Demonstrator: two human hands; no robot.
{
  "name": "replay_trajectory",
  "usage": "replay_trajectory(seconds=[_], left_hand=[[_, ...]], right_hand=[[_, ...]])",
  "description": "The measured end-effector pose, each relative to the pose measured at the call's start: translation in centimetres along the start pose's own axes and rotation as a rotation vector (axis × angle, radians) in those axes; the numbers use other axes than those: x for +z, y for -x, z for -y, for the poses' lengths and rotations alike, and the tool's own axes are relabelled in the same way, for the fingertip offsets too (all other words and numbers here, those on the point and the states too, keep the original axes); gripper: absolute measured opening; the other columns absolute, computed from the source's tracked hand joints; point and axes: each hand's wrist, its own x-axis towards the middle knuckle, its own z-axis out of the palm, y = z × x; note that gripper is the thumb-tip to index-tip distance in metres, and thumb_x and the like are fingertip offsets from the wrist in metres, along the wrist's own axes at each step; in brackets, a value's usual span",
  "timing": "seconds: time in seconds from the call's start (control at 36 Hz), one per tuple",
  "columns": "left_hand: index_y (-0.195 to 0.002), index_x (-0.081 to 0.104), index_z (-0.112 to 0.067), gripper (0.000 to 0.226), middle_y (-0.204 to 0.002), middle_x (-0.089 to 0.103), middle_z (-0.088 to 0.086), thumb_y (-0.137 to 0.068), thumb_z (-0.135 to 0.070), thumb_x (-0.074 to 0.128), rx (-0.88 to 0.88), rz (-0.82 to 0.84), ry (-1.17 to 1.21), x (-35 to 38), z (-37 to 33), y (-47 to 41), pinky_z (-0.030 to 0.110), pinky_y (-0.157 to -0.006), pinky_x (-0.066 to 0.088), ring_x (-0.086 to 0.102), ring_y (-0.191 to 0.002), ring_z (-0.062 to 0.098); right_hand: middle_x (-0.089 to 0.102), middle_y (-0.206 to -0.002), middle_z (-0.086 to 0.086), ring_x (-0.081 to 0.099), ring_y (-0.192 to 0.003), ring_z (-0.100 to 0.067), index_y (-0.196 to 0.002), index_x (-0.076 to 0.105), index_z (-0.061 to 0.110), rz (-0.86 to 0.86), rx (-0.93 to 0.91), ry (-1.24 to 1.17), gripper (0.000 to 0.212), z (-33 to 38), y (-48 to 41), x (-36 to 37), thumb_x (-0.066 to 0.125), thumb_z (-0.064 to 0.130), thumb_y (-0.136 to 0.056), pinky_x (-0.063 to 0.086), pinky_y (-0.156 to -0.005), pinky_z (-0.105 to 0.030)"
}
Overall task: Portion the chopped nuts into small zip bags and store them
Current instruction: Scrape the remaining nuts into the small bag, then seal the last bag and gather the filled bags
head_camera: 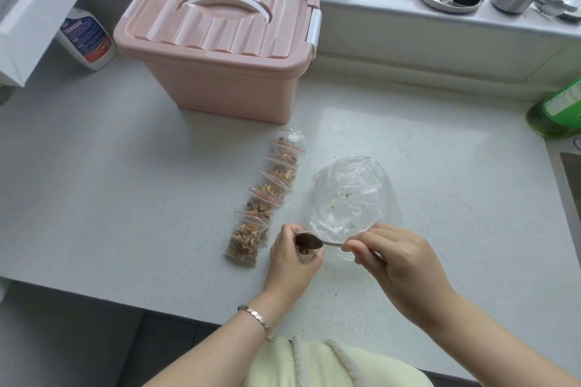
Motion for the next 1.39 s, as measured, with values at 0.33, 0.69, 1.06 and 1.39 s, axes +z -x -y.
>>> replay_trajectory(seconds=[0.33, 0.69, 1.06, 1.39], left_hand=[[-0.102, 0.037, -0.030, 0.037, -0.110, 0.050, -0.008, -0.081, -0.027, 0.068, -0.048, 0.113, -0.024, -1.2, -0.5, -0.1, 0.010, -0.072, 0.042, 0.057, -0.099, 0.011], [-0.112, 0.043, -0.037, 0.043, -0.104, 0.045, -0.034, -0.082, -0.019, 0.069, 0.026, 0.202, -0.125, -4.1, -2.0, 0.1, -0.004, -0.073, 0.033, 0.045, -0.095, -0.016], [-0.107, 0.052, -0.029, 0.039, -0.106, 0.056, -0.016, -0.078, -0.010, 0.071, 0.112, 0.153, -0.106, -4.2, -1.7, 0.1, 0.004, -0.080, 0.043, 0.055, -0.097, -0.003], [-0.094, 0.062, -0.036, 0.030, -0.095, 0.053, -0.018, -0.085, -0.008, 0.063, 0.350, 0.229, -0.279, -5.4, -0.9, 0.1, 0.020, -0.082, 0.048, 0.054, -0.094, 0.000]], right_hand=[[0.068, -0.062, 0.007, 0.059, -0.056, -0.008, -0.073, 0.065, 0.023, -0.406, 0.743, -0.501, 0.042, -1.7, 0.8, -3.6, 0.038, 0.047, -0.094, 0.044, -0.052, -0.015], [0.066, -0.076, -0.006, 0.064, -0.065, -0.012, -0.090, 0.062, 0.013, -0.441, 1.547, -0.836, 0.023, -7.2, 6.5, 5.6, 0.047, 0.029, -0.096, 0.047, -0.059, -0.024], [0.057, -0.098, -0.008, 0.051, -0.095, -0.017, -0.091, 0.070, 0.015, -0.050, 0.679, -0.013, 0.029, -4.2, 6.8, 4.8, 0.073, -0.003, -0.069, 0.033, -0.086, -0.015], [0.057, -0.099, 0.006, 0.059, -0.081, -0.014, -0.101, 0.056, 0.033, 0.217, 0.439, -0.162, 0.018, -0.6, 3.4, 8.9, 0.053, 0.037, -0.083, 0.047, -0.058, -0.026]])
